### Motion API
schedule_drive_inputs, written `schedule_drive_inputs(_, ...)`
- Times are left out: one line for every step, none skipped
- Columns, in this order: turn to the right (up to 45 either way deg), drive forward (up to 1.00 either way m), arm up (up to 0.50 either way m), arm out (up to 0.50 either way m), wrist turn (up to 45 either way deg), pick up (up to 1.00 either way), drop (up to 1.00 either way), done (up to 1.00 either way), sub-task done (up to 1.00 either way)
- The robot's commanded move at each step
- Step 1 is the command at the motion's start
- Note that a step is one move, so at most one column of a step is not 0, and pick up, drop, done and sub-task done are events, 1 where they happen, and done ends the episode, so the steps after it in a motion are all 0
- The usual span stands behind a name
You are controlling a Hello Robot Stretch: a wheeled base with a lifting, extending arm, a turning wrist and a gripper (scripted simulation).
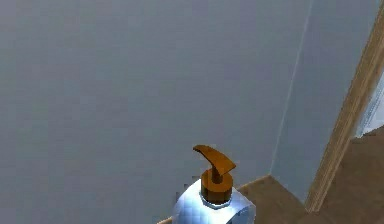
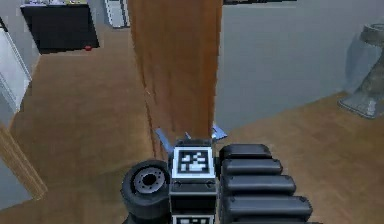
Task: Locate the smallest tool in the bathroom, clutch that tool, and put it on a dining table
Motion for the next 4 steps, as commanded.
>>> schedule_drive_inputs(0.0,0.30,0.00,0.00,0.0,0.00,0.00,0.00,0.00)
schedule_drive_inputs(45.0,0.00,0.00,0.00,0.0,0.00,0.00,0.00,0.00)
schedule_drive_inputs(27.0,0.00,0.00,0.00,0.0,0.00,0.00,0.00,0.00)
schedule_drive_inputs(0.0,1.00,0.00,0.00,0.0,0.00,0.00,0.00,0.00)
